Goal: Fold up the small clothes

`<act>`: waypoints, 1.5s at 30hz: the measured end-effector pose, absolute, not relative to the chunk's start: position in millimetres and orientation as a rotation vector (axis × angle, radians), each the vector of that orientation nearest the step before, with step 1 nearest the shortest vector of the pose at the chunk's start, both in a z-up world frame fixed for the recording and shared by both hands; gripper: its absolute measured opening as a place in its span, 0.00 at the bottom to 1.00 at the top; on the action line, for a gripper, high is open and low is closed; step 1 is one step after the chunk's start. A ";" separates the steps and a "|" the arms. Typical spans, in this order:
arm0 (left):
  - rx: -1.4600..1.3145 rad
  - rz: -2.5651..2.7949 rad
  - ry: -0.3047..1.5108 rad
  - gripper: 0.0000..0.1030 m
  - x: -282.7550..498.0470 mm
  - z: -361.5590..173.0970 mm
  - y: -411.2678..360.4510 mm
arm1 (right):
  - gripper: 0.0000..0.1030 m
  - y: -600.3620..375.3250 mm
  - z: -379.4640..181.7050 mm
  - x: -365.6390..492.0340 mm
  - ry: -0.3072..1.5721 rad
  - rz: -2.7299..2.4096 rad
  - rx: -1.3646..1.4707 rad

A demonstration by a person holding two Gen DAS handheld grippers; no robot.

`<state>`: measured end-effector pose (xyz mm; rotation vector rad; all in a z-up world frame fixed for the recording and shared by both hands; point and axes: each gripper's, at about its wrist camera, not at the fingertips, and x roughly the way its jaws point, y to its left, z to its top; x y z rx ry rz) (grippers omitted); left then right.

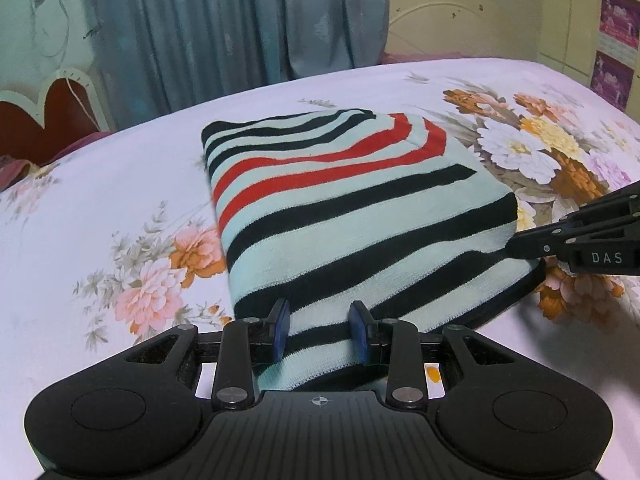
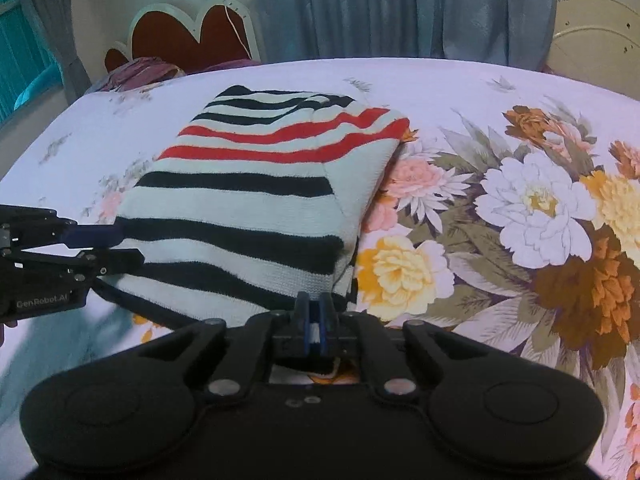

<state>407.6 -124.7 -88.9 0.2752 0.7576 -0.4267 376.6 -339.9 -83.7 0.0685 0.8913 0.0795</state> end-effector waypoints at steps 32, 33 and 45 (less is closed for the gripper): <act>-0.152 -0.426 0.893 0.83 484.6 -90.1 -91.3 | 0.65 -431.9 -81.3 438.5 0.876 0.239 0.518; -0.171 -0.439 0.905 0.83 489.7 -90.3 -87.7 | 0.65 -437.9 -88.8 443.0 0.894 0.258 0.574; -0.256 -0.484 0.974 0.83 508.9 -112.3 -93.1 | 0.55 -422.8 -120.4 485.2 0.992 0.360 0.693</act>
